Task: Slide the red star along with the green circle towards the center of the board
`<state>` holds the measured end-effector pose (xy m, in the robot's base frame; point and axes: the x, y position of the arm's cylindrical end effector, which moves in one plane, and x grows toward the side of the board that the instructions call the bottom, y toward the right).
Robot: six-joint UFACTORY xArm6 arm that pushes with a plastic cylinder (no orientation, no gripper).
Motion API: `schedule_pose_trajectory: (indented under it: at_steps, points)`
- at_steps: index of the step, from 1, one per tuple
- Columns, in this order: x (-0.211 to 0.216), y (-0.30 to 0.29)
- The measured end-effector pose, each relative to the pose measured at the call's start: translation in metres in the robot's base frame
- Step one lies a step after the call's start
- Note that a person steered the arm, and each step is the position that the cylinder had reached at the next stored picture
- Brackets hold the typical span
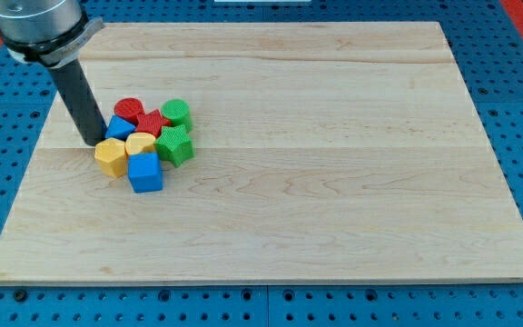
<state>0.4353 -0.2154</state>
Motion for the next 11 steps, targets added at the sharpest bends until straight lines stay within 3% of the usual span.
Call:
schedule_pose_trajectory:
  at_steps: [1,3,8,11]
  points:
    - [0.011,-0.004]
    - [-0.014,0.021]
    - [-0.018,0.142]
    - [-0.059,0.225]
